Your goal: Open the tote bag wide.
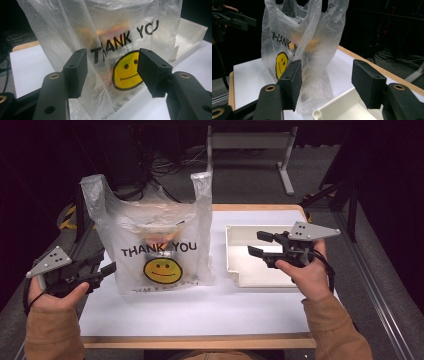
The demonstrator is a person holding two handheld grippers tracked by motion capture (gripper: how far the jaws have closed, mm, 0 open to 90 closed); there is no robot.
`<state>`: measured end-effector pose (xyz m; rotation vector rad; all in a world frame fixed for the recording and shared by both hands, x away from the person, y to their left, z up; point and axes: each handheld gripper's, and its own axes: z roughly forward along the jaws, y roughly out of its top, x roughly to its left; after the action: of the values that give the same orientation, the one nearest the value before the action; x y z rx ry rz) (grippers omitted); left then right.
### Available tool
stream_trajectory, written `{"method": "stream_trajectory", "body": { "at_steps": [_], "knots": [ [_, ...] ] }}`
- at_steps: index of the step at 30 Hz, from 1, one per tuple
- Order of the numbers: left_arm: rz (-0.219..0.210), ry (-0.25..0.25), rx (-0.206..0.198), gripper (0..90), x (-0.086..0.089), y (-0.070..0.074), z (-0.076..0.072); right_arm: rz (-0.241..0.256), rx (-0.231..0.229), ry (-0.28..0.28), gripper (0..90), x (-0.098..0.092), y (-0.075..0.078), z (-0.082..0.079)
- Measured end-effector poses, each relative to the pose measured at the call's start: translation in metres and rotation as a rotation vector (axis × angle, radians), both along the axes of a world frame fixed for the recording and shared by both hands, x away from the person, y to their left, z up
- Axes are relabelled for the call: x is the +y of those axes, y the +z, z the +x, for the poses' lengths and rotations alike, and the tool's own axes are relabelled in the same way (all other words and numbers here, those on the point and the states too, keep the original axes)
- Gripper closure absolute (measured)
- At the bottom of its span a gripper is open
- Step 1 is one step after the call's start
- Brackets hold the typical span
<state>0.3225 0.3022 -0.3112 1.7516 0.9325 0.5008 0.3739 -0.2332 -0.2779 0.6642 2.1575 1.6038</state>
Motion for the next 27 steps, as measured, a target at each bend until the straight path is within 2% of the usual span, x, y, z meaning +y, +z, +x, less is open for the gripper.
{"method": "stream_trajectory", "body": {
  "at_steps": [5, 8, 12, 15, 19, 27],
  "knots": [
    [0.008, 0.044, -0.012, 35.6, 0.003, -0.001, 0.007, 0.001, 0.000, 0.028, 40.3, 0.025, 0.004, 0.011],
    [0.002, 0.051, 0.001, 35.6, 0.005, -0.005, 0.011, -0.016, 0.002, 0.040, 39.6, 0.038, 0.005, 0.016],
    [-0.001, 0.055, -0.010, 35.6, 0.006, -0.004, 0.014, -0.036, 0.003, 0.054, 39.1, 0.055, 0.003, 0.023],
    [0.006, 0.066, -0.013, 35.6, 0.006, -0.004, 0.016, -0.062, -0.008, 0.048, 37.7, 0.065, 0.003, 0.026],
    [0.013, 0.088, -0.014, 35.3, 0.002, -0.002, 0.019, -0.066, 0.001, 0.046, 37.0, 0.077, 0.002, 0.029],
    [0.022, 0.084, 0.006, 34.9, 0.001, -0.007, 0.025, -0.090, 0.018, 0.028, 35.7, 0.100, -0.002, 0.042]
  ]
}}
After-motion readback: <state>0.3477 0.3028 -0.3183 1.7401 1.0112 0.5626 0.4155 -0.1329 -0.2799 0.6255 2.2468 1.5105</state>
